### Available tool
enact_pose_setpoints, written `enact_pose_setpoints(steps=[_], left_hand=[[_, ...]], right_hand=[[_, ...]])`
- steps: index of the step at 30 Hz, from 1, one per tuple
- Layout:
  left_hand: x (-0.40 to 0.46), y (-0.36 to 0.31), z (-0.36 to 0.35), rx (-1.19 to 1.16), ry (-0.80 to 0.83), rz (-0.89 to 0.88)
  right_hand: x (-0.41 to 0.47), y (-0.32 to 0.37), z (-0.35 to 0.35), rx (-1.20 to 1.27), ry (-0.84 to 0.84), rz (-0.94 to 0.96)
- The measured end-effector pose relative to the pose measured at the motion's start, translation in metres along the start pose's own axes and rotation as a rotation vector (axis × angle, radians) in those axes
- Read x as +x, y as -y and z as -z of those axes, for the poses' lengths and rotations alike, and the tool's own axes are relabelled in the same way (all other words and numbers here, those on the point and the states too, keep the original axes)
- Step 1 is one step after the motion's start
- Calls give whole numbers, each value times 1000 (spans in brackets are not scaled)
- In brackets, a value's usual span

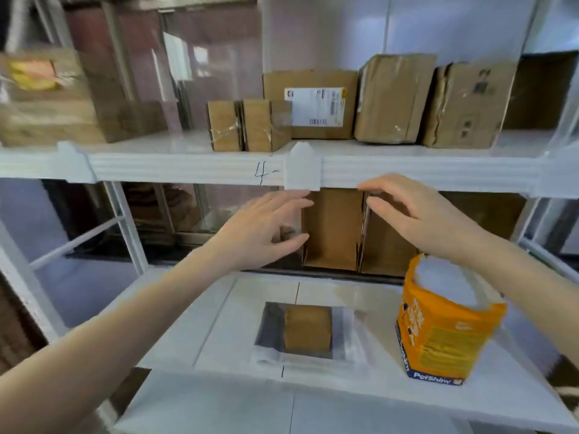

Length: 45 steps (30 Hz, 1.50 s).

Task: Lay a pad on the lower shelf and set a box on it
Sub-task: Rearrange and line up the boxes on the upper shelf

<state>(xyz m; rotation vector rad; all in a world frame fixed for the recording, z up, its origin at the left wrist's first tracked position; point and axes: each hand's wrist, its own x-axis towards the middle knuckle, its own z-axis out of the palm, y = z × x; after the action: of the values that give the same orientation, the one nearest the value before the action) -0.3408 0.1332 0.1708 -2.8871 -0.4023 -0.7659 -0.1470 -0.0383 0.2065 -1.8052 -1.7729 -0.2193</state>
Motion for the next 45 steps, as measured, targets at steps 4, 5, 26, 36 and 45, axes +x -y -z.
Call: enact_pose_setpoints(steps=[4,5,26,36,45], left_hand=[[14,5,53,12,-120,73],[17,9,64,19,-149,85],[70,120,96,177,-158,369],[86,183,99,269,-194,265],[66,249,119,-206,-41,327]], right_hand=[[21,16,27,-18,-71,46],[27,20,32,-24,-84,63],[168,90,-22,-108,-46,-92],[235,101,-68,-193,-212,-389],[251,128,-85,-254,-452,-448]])
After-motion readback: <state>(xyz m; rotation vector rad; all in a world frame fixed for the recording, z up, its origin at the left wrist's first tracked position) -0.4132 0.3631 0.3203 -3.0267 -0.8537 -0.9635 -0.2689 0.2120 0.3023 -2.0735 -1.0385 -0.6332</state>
